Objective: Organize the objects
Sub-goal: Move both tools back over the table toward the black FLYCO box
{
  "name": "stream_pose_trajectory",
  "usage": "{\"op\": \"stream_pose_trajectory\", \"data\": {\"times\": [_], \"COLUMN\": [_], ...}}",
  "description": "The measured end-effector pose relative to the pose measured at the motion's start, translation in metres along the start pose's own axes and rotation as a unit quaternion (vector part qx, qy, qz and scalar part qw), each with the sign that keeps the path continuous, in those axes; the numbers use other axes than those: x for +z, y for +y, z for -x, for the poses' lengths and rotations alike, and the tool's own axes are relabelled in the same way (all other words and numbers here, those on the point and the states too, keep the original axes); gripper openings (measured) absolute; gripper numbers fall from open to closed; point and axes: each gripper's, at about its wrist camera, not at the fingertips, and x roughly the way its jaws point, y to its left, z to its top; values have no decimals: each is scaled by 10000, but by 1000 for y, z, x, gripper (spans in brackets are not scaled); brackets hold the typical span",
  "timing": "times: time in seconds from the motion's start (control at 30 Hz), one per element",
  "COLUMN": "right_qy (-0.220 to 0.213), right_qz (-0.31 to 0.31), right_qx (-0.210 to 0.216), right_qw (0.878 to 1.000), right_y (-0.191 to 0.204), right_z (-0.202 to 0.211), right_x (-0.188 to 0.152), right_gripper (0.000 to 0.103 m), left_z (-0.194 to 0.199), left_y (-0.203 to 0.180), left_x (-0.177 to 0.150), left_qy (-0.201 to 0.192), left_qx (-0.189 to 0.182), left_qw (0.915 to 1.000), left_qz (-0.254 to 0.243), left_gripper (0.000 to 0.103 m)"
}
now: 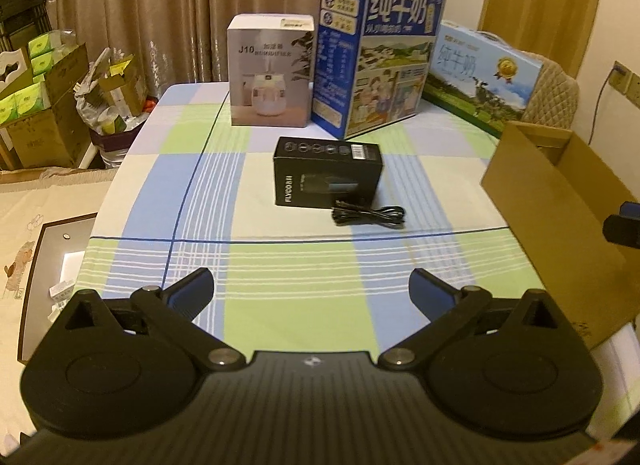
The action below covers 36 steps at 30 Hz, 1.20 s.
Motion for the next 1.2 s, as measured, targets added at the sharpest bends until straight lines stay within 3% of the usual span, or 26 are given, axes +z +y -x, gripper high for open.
{"op": "stream_pose_trajectory", "data": {"times": [0.2, 0.43, 0.67, 0.83, 1.2], "right_qy": [156, 310, 342, 455, 578], "right_qz": [261, 636, 1107, 1512, 2183], "right_qx": [-6, 132, 290, 478, 599], "right_qw": [9995, 9974, 9928, 9863, 9723], "right_y": [9, 18, 23, 25, 34], "right_z": [-46, -99, -148, -182, -244], "right_x": [-2, -6, -11, -13, -11], "right_gripper": [75, 75, 74, 64, 60], "left_z": [-34, -69, -96, -109, -131], "left_y": [8, 20, 24, 24, 33], "left_x": [2, 9, 20, 30, 37], "left_qy": [-27, -47, -20, -123, -32], "left_qx": [263, 188, 170, 195, 151], "left_qw": [9995, 9998, 9997, 9986, 9992], "left_qz": [-182, 21, -161, -480, -375], "left_gripper": [102, 102, 102, 102, 102]}}
